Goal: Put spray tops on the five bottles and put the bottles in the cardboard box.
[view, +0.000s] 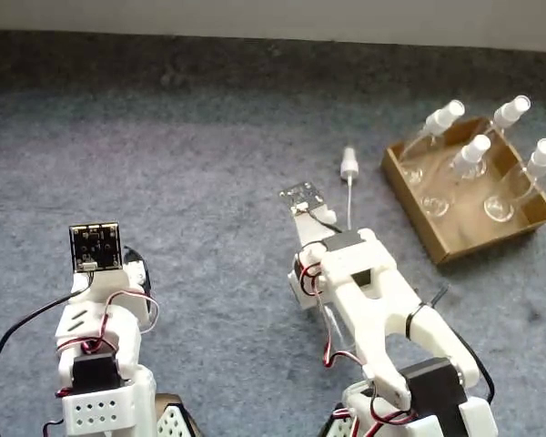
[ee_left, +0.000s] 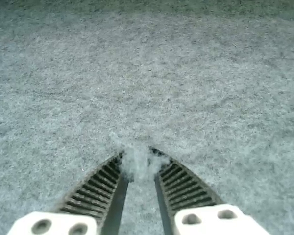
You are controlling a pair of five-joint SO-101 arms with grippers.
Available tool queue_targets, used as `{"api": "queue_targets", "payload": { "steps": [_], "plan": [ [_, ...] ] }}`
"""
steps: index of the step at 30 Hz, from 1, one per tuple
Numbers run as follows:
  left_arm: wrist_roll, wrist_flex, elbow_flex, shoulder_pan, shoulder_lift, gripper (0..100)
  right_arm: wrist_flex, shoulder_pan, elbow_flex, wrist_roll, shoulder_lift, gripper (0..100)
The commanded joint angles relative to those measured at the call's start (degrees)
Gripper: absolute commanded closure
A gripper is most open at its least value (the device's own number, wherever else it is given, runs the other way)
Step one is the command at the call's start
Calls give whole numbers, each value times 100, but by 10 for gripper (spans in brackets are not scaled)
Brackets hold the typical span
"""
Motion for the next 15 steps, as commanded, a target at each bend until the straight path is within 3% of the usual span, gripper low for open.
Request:
{"api": "queue_targets", "payload": {
  "steps": [1, 15],
  "plan": [
    [-44, -123, 66, 110, -57, 990, -66, 40, -22, -44, -66, 835],
    [-44, -123, 75, 110, -57, 989, 127, 127, -84, -44, -84, 839]
  ]
}}
